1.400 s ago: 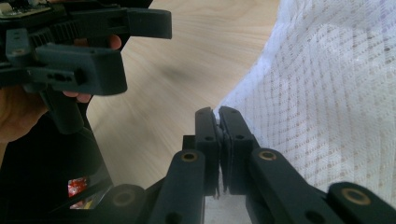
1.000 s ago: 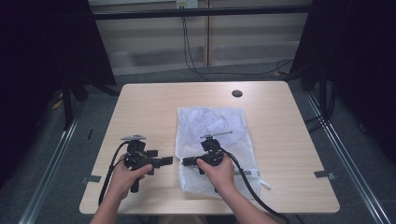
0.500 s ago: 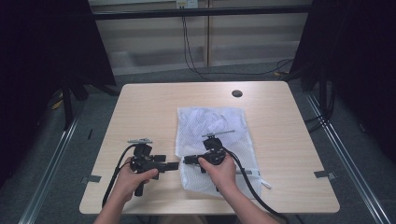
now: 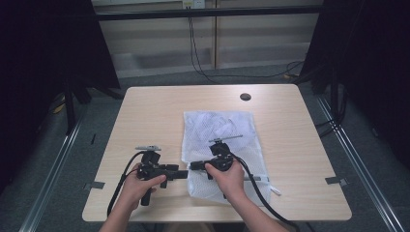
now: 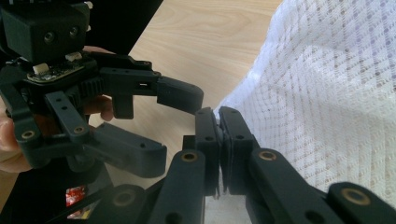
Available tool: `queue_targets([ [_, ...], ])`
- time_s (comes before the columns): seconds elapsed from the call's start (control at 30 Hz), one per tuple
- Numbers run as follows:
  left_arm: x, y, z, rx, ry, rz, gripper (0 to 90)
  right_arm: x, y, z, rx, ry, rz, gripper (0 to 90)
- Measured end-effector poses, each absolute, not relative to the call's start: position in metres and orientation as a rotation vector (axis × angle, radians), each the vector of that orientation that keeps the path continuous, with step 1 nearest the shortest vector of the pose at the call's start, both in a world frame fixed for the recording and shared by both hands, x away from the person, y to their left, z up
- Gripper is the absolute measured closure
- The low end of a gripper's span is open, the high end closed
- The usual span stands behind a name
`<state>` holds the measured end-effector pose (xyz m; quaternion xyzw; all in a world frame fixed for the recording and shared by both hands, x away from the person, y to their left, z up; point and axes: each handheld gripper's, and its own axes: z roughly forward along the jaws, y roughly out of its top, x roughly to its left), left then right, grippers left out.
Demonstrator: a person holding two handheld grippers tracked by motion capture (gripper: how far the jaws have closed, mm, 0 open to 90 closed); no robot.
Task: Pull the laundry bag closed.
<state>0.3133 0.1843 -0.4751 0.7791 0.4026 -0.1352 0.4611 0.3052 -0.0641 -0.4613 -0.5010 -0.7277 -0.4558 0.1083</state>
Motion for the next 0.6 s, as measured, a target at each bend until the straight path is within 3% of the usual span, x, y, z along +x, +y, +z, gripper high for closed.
queue_targets([
  [0.6,0.312,0.173,-0.48,1.902,1.006,-0.435,37.2,0.305,-0.063,-0.461,-1.469,-2.132,-1.35,86.6],
])
